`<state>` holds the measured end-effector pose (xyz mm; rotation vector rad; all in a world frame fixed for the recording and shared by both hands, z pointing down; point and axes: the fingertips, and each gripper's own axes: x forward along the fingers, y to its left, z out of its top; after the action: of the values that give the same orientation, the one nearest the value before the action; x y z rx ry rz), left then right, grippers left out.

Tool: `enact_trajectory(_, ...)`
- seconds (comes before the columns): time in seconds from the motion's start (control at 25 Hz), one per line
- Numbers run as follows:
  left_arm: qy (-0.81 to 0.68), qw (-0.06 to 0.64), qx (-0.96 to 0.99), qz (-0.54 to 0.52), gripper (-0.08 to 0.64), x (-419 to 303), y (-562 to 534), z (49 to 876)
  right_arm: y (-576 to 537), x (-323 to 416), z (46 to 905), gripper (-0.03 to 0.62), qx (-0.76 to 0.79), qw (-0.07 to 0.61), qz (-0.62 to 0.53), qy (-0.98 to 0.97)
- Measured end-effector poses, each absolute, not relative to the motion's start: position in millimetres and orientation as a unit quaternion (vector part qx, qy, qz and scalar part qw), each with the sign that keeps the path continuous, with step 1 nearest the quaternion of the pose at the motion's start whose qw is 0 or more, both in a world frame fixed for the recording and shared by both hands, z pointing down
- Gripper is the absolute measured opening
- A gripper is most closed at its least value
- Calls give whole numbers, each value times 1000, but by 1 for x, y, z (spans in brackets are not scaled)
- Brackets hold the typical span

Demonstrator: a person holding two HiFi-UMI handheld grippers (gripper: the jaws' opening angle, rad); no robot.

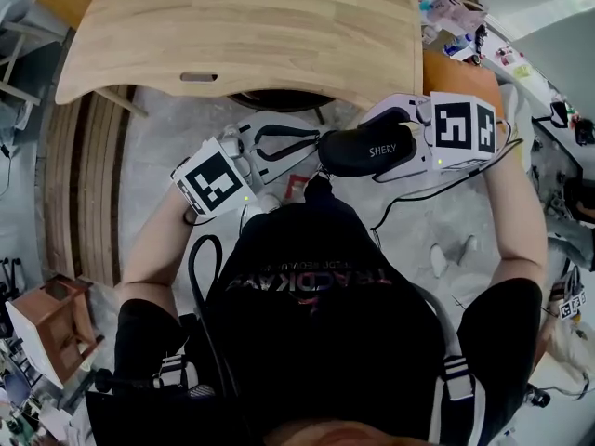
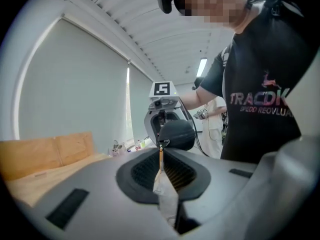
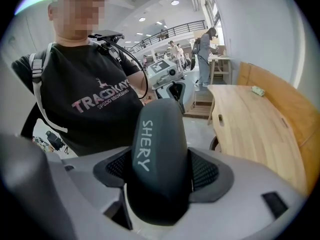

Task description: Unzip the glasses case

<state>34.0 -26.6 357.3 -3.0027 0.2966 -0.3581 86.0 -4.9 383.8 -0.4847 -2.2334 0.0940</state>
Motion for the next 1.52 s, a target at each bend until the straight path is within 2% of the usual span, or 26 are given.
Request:
enact_trajectory(0.08, 104, 71, -983, -130, 29, 33, -26, 358, -5, 87, 383, 353, -191, 412, 39, -890)
enact_trajectory(0.28, 143, 182, -962, -145, 20, 29, -27, 349, -3, 82, 377, 353, -186, 399, 45, -897)
enact_trajectory(0.4, 158, 222, -951, -147, 20, 29, -26, 346, -3, 81, 375, 353, -185, 396, 48, -898)
enact_trajectory(0.92, 107, 221, -960, -134, 36, 26, 1, 337, 21, 77, 370, 353, -208, 385, 74, -896)
enact_trajectory(1.12, 93, 224, -956, -165, 15, 24, 3, 346, 19, 76, 375, 353, -204, 396, 69, -893)
enact_trajectory(1.52, 140, 184, -948, -221, 12, 9, -17, 363, -2, 67, 390, 353, -154, 404, 41, -901)
